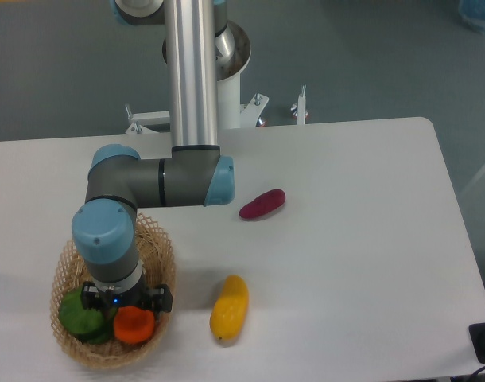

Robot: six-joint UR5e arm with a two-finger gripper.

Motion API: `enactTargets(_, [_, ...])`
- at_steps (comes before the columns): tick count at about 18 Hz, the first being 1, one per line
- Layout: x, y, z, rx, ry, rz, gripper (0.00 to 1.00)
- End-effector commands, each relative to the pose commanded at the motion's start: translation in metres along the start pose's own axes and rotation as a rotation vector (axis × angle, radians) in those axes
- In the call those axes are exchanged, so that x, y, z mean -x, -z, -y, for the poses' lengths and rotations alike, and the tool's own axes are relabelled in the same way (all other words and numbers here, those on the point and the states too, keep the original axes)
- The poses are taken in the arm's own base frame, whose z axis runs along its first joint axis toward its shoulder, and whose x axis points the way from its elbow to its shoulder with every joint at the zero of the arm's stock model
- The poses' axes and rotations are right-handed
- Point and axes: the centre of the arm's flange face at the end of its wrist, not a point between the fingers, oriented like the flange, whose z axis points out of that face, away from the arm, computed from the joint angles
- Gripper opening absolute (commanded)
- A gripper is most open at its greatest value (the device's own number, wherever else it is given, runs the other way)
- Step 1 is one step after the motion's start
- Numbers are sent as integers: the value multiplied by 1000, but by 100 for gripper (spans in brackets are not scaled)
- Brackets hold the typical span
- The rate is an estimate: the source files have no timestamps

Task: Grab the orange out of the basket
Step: 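Close the gripper around the orange inside the basket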

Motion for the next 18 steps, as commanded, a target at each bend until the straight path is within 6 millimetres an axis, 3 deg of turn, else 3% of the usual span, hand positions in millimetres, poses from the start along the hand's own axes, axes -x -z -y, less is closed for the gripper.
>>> enactTargets(15, [-3, -10, 6, -6, -5, -2, 100])
enactTargets(18, [-4, -8, 6, -7, -6, 0, 85])
